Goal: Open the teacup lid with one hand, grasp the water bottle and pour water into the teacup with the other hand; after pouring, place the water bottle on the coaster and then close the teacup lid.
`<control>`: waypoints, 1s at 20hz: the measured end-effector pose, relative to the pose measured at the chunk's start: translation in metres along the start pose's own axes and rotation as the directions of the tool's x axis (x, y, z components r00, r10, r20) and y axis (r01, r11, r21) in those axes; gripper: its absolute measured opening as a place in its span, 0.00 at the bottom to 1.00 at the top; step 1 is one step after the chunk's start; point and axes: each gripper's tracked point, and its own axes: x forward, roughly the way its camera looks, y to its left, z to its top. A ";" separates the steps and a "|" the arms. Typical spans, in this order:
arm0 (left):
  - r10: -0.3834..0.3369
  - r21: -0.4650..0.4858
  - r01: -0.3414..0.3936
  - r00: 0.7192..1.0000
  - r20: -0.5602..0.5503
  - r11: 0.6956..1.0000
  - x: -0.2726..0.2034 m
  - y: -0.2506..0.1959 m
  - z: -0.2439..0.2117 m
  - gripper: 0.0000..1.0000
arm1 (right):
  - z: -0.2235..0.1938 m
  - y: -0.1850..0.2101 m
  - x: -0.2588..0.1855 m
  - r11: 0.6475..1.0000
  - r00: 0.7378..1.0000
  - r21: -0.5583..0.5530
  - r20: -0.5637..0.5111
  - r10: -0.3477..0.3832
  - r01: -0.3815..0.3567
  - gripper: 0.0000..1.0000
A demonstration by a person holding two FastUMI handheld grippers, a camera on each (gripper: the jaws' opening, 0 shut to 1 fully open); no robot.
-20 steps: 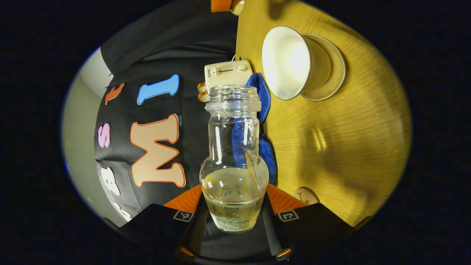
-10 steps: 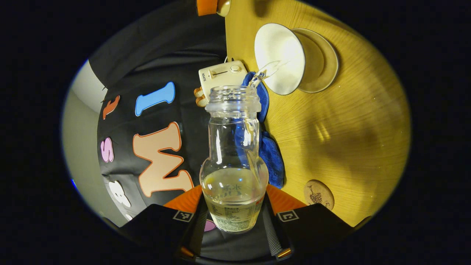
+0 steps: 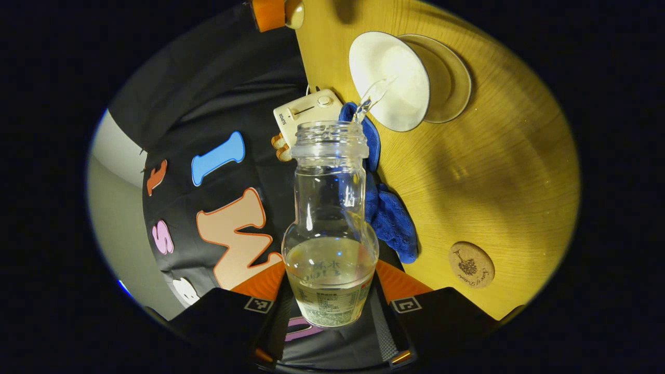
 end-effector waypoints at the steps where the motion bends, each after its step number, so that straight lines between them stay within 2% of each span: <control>1: 0.003 0.014 -0.003 1.000 0.002 1.000 0.000 0.003 0.000 0.67 | 0.000 0.000 0.000 1.000 1.000 0.000 0.000 0.000 0.000 0.34; 8: 0.054 0.126 -0.056 0.998 0.014 0.990 -0.001 0.021 0.002 0.67 | 0.001 0.000 0.000 1.000 1.000 0.000 -0.001 0.001 -0.001 0.34; 12: 0.080 0.131 -0.082 0.997 0.023 0.988 -0.004 0.025 0.005 0.67 | 0.000 0.000 -0.001 1.000 1.000 0.000 -0.001 0.001 -0.001 0.34; 14: 0.080 0.103 -0.082 0.997 0.024 0.991 -0.004 0.023 0.006 0.67 | 0.001 0.001 -0.001 1.000 1.000 0.000 -0.002 0.005 -0.005 0.34; 17: 0.055 0.011 -0.056 0.998 0.021 0.998 0.000 0.012 0.004 0.66 | 0.001 0.001 -0.001 1.000 1.000 0.000 -0.002 0.005 -0.005 0.34; 20: 0.064 -0.134 -0.060 0.998 0.025 0.989 0.003 0.006 0.004 0.67 | 0.001 0.001 -0.001 1.000 1.000 0.000 -0.002 0.010 -0.010 0.34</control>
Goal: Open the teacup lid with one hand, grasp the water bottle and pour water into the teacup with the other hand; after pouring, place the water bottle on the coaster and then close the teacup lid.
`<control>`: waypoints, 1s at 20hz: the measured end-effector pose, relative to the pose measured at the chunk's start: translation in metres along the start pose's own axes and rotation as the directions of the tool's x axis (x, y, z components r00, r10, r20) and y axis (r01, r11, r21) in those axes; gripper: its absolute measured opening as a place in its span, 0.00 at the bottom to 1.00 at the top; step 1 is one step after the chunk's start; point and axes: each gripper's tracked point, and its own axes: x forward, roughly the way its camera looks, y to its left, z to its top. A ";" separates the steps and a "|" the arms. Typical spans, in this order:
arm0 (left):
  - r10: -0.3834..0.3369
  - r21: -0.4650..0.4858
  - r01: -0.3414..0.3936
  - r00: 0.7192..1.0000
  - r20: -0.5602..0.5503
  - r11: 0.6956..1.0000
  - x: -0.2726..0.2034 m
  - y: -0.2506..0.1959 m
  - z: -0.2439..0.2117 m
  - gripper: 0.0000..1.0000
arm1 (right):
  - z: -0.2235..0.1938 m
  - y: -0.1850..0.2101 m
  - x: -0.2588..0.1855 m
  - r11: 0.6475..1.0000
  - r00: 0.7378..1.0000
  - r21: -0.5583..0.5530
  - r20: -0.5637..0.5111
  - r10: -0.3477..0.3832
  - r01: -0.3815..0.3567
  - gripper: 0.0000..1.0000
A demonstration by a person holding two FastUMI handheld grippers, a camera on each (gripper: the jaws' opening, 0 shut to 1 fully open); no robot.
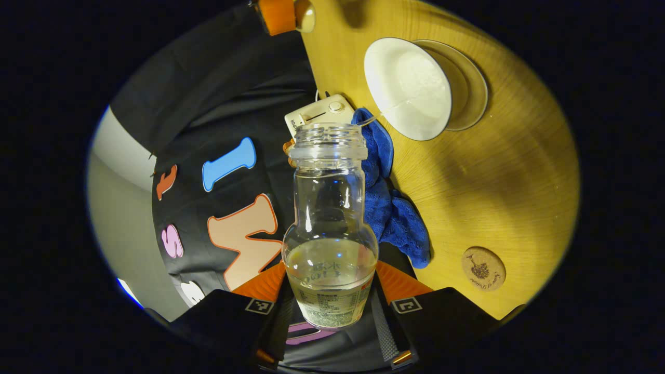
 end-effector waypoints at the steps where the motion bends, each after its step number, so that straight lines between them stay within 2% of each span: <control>1: -0.010 -0.085 0.010 1.000 -0.001 0.996 -0.001 -0.005 -0.002 0.67 | 0.000 0.000 0.000 1.000 1.000 0.000 0.000 0.000 0.000 0.34; 3: -0.042 -0.291 0.038 0.999 -0.009 0.956 -0.004 -0.017 -0.005 0.66 | 0.000 0.000 0.001 1.000 1.000 0.000 0.000 0.000 0.000 0.34; 5: -0.063 -0.466 0.050 0.998 -0.010 0.883 -0.007 -0.026 -0.011 0.66 | 0.000 0.000 0.000 1.000 1.000 0.000 0.002 0.000 0.000 0.34; 6: -0.060 -0.522 0.047 0.998 -0.009 0.852 -0.006 -0.028 -0.015 0.64 | 0.000 0.000 0.000 1.000 1.000 0.000 0.001 0.001 -0.001 0.34; 7: -0.059 -0.570 0.038 0.998 -0.018 0.821 -0.007 -0.031 -0.023 0.66 | 0.000 0.000 0.000 1.000 1.000 0.000 0.001 0.001 -0.001 0.34; 8: -0.069 -0.627 0.035 0.997 -0.029 0.778 -0.008 -0.035 -0.029 0.66 | -0.001 0.000 0.000 1.000 1.000 -0.001 0.000 0.001 -0.001 0.34; 9: -0.081 -0.694 0.033 0.996 -0.037 0.719 -0.010 -0.041 -0.039 0.66 | -0.001 0.000 0.000 1.000 1.000 -0.001 -0.001 0.001 -0.001 0.34; 11: -0.081 -0.813 0.001 0.995 -0.056 0.583 -0.012 -0.048 -0.055 0.66 | 0.000 0.001 0.000 1.000 1.000 -0.001 -0.001 0.001 -0.001 0.34; 13: -0.073 -0.884 -0.041 0.994 -0.084 0.466 -0.010 -0.056 -0.074 0.66 | 0.000 0.001 0.000 1.000 1.000 -0.001 -0.001 0.001 -0.001 0.34; 14: -0.078 -0.911 -0.055 0.992 -0.095 0.408 -0.012 -0.061 -0.083 0.65 | 0.000 0.000 0.000 1.000 1.000 -0.001 -0.001 0.001 -0.001 0.34; 17: -0.074 -0.978 -0.082 0.992 -0.098 0.194 -0.009 -0.067 -0.096 0.66 | 0.000 0.000 0.000 1.000 1.000 -0.001 -0.002 0.001 -0.001 0.34; 20: -0.082 -0.998 -0.065 0.995 -0.064 -0.008 -0.001 -0.076 -0.092 0.66 | 0.000 0.001 0.000 1.000 1.000 -0.001 -0.001 0.001 -0.001 0.34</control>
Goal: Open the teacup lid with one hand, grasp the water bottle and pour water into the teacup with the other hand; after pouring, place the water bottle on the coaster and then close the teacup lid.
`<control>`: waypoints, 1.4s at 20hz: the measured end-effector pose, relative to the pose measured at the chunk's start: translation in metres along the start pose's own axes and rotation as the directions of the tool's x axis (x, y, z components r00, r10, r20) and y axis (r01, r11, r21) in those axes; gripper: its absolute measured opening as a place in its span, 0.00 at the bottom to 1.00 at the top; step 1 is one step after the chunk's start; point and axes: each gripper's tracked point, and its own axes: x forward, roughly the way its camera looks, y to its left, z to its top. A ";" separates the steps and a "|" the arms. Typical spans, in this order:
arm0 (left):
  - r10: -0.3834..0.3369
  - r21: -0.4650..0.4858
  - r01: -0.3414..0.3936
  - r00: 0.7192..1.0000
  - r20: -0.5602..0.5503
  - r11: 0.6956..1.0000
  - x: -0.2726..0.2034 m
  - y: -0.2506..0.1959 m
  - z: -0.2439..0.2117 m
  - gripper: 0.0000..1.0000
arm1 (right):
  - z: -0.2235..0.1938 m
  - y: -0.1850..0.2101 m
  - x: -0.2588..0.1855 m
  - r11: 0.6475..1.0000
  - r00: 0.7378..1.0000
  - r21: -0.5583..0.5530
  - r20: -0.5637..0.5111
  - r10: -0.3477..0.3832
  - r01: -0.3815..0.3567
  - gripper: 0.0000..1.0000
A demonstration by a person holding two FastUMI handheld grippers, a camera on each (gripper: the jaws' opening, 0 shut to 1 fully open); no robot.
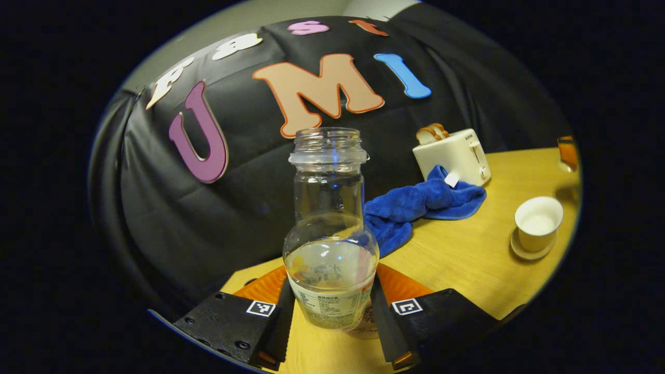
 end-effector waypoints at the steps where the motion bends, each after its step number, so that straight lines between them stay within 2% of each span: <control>1: -0.018 -0.070 0.017 1.000 -0.008 0.997 0.003 -0.003 -0.006 0.66 | 0.000 0.000 0.000 1.000 1.000 0.000 0.000 0.000 0.000 0.34; 4: -0.060 -0.235 0.052 0.998 -0.026 0.971 0.012 -0.008 -0.014 0.66 | 0.000 0.000 0.000 1.000 1.000 0.000 0.000 0.000 0.000 0.34; 6: -0.070 -0.307 0.059 0.997 -0.027 0.950 0.016 -0.007 -0.016 0.64 | 0.000 0.000 0.000 1.000 1.000 0.000 0.000 0.000 0.000 0.34; 7: -0.072 -0.323 0.056 0.997 -0.037 0.945 0.017 -0.006 -0.019 0.66 | 0.000 0.000 0.000 1.000 1.000 0.000 0.000 0.000 0.000 0.34; 17: -0.098 -0.334 0.067 0.992 -0.076 0.940 0.018 -0.013 -0.031 0.67 | 0.001 0.001 0.001 1.000 1.000 0.000 0.001 0.004 -0.004 0.34; 26: -0.072 -0.304 0.059 0.997 -0.031 0.951 0.013 -0.010 -0.023 0.74 | 0.000 0.001 0.001 1.000 1.000 0.000 0.001 0.004 -0.004 0.34; 28: -0.063 -0.289 0.058 0.998 -0.005 0.956 0.012 -0.010 -0.017 0.78 | 0.000 0.000 0.001 1.000 1.000 0.000 0.001 0.004 -0.004 0.34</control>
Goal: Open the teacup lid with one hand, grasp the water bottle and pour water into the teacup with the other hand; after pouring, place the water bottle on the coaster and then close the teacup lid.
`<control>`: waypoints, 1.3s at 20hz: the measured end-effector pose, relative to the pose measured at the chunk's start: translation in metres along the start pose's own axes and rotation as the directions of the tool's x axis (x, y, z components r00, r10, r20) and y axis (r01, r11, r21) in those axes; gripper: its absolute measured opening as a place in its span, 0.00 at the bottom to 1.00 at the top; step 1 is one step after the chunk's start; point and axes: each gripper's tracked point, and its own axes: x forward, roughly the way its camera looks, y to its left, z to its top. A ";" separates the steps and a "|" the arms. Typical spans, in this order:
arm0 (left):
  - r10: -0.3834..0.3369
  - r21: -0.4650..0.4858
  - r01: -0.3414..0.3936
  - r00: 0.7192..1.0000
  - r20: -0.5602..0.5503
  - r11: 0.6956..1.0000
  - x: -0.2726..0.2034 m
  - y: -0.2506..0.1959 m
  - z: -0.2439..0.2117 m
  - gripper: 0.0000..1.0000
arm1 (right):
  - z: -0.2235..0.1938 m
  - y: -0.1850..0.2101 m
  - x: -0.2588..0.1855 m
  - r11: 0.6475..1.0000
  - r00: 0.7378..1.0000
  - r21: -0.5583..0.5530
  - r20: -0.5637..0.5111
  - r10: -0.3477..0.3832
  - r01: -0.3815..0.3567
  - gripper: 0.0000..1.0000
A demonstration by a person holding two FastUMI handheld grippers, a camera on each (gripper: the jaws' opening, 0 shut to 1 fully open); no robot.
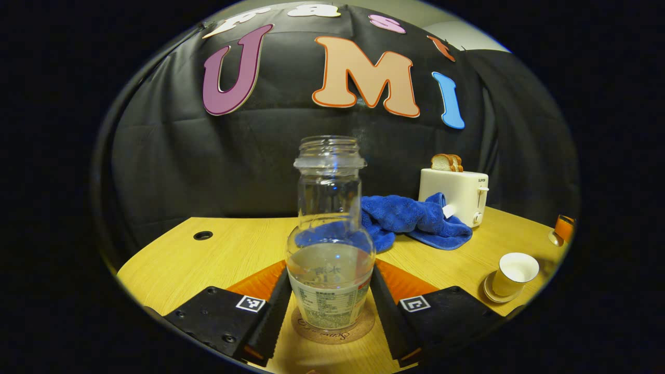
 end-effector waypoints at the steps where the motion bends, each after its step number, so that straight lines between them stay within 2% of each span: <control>1: -0.002 0.006 0.002 1.000 0.008 1.000 -0.001 -0.001 0.000 0.83 | 0.000 0.000 0.000 1.000 1.000 0.000 0.000 0.000 0.000 0.34; 9: 0.008 0.034 -0.009 0.999 0.039 0.999 -0.006 -0.005 0.002 0.93 | 0.000 0.005 0.000 1.000 1.000 0.000 -0.001 0.024 -0.024 0.34; 17: 0.020 0.034 -0.024 0.993 0.121 0.999 -0.016 -0.003 0.014 0.95 | 0.000 0.009 0.000 0.999 0.999 0.001 -0.001 0.043 -0.043 0.34; 21: 0.018 0.021 -0.022 0.988 0.151 1.000 -0.017 -0.002 0.017 0.94 | -0.003 0.025 0.007 0.994 0.994 0.016 -0.015 0.110 -0.109 0.34; 26: 0.023 -0.003 -0.023 0.989 0.148 1.000 -0.017 0.001 0.017 0.94 | 0.009 0.064 0.014 0.965 0.974 0.142 -0.005 0.225 -0.222 0.34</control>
